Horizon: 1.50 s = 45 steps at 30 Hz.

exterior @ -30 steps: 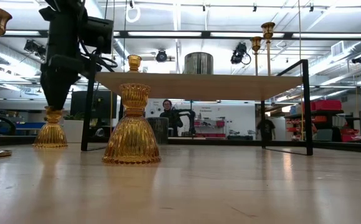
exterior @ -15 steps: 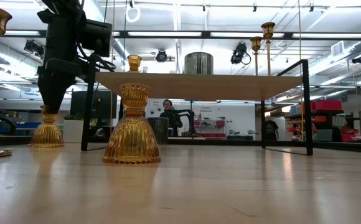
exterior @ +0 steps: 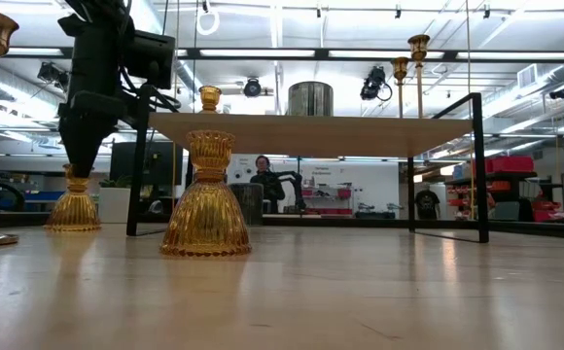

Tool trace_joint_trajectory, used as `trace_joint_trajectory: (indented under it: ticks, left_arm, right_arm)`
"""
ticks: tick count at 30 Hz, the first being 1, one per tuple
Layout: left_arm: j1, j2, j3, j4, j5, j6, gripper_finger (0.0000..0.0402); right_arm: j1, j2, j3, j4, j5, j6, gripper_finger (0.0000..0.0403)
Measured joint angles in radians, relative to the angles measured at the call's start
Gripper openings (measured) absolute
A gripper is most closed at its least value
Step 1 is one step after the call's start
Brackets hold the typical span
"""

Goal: Pick & Place candle stick holders
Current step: Put the left glass candle holder on the shelf aligned with the other glass candle holder

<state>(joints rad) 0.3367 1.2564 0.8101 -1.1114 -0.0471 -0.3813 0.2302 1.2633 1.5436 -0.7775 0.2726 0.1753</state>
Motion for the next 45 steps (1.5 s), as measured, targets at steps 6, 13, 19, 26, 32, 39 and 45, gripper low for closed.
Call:
trace_joint_trajectory:
  ticks: [6,13,19,26,32,39,45]
  left_arm:
    - [0.0,0.0,0.0,0.0,0.012,0.021,0.0127]
    - [0.0,0.0,0.0,-0.001,0.011,0.027,0.0093]
    - [0.0,0.0,0.001,-0.002,0.011,0.026,0.0059]
    - [0.0,0.0,0.002,-0.005,0.013,0.026,0.0053]
    - [0.0,0.0,0.022,-0.029,0.013,0.027,0.0046]
    - [-0.001,0.001,0.114,-0.104,0.014,0.03,0.0039]
    - [0.0,0.001,0.21,-0.197,0.011,0.03,0.0038]
  right_arm:
    - [0.0,0.0,0.0,0.0,0.0,0.0,0.0168]
    - [0.0,0.0,0.0,0.0,0.0,0.0,0.0168]
    - [0.0,0.0,0.0,0.0,0.0,0.0,0.0168]
    - [0.0,0.0,0.0,0.0,0.0,0.0,0.0168]
    - [0.0,0.0,0.0,0.0,0.0,0.0,0.0168]
    - [0.0,0.0,0.0,0.0,0.0,0.0,0.0168]
    - [0.0,0.0,0.0,-0.001,0.0,0.0,0.0168]
